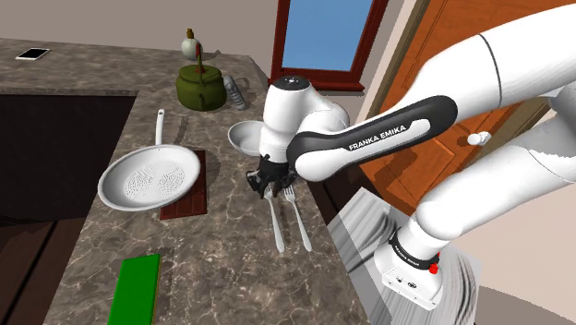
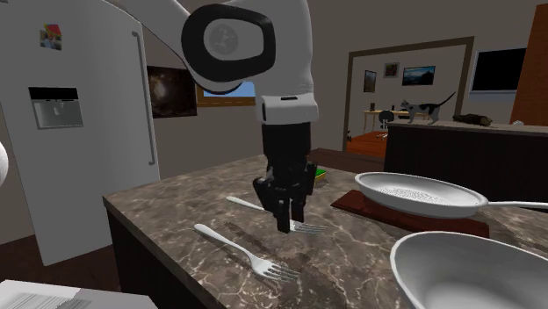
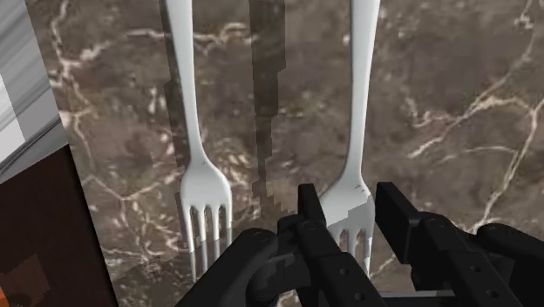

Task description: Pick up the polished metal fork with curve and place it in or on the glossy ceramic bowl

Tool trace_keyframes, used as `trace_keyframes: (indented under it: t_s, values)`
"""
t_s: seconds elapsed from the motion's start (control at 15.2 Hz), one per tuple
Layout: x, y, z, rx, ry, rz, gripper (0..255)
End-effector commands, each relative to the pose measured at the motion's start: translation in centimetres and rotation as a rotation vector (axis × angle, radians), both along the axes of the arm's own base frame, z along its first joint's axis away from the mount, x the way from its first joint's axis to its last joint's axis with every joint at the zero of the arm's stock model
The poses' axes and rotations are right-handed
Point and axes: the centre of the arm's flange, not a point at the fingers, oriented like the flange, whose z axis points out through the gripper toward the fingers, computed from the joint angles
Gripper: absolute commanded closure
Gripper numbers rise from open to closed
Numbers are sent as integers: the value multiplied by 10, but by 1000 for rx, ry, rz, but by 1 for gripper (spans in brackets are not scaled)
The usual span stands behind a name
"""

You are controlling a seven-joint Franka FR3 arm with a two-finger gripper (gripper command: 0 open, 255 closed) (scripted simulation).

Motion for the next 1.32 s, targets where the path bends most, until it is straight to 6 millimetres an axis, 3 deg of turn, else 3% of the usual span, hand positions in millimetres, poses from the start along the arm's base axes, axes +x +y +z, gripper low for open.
trace_keyframes:
  t_s: [0.0,1.19,1.25]
  values:
    - [1,-1,11,0,1,0,255]
    - [1,-1,103,0,1,0,255]
    - [12,-9,103,0,1,0,255]
